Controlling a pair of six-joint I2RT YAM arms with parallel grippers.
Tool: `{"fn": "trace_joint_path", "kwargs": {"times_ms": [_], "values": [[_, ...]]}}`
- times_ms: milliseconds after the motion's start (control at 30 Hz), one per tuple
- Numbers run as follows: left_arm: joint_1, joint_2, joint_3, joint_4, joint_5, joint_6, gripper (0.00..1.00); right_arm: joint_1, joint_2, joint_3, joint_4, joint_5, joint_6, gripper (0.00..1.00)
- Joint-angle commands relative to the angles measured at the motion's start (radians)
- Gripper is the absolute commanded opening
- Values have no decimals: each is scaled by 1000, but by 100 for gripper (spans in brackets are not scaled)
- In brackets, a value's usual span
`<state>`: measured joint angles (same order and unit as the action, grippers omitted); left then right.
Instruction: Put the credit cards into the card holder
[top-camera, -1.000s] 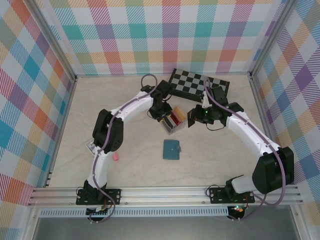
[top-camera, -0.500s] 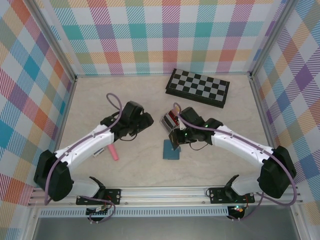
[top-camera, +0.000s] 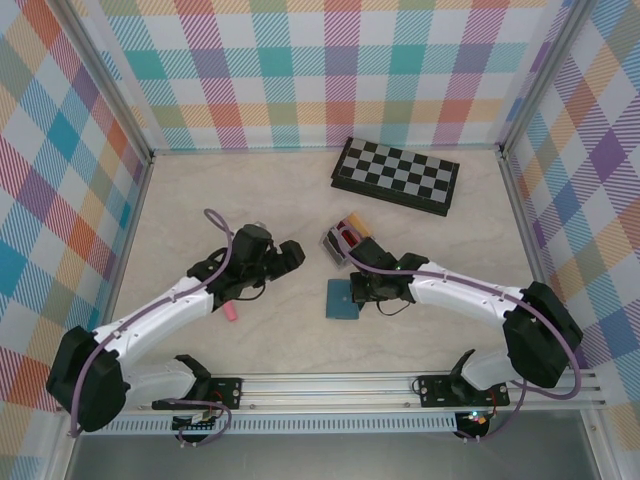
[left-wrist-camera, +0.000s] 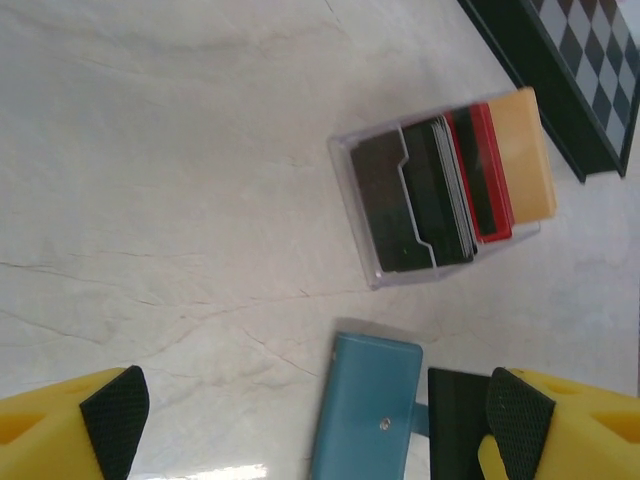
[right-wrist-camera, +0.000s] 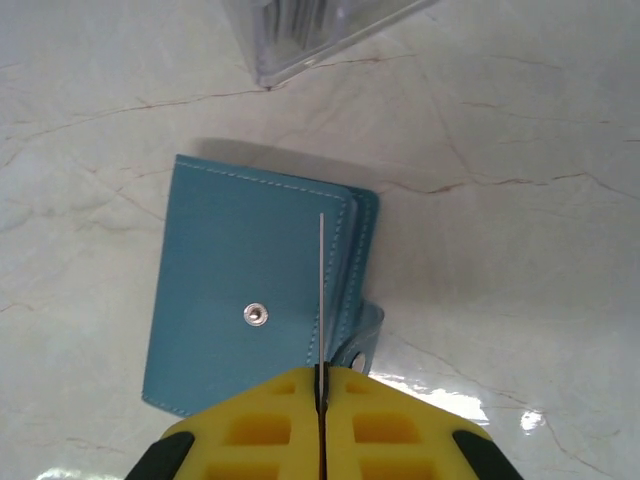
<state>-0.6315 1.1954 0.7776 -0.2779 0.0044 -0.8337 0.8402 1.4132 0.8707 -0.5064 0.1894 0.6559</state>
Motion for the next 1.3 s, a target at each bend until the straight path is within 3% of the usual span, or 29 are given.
{"fn": "trace_joint_path", "kwargs": {"times_ms": [0, 267, 667, 933, 1267], "values": [[-18, 68, 66, 28, 103, 65, 89, -18, -21, -32, 12, 30, 33, 8], [-168, 303, 308, -261, -26, 189, 91, -119, -52, -143, 146, -130, 66, 9], [-344, 622, 597, -501, -187, 177, 99, -271, -133, -296, 241, -269, 74, 10], [-379, 766, 733, -593, -228, 127, 100, -300, -179, -361, 252, -269, 102, 10], [-379, 871, 796, -546, -154, 105, 100, -313, -209, -384, 253, -269, 122, 10]]}}
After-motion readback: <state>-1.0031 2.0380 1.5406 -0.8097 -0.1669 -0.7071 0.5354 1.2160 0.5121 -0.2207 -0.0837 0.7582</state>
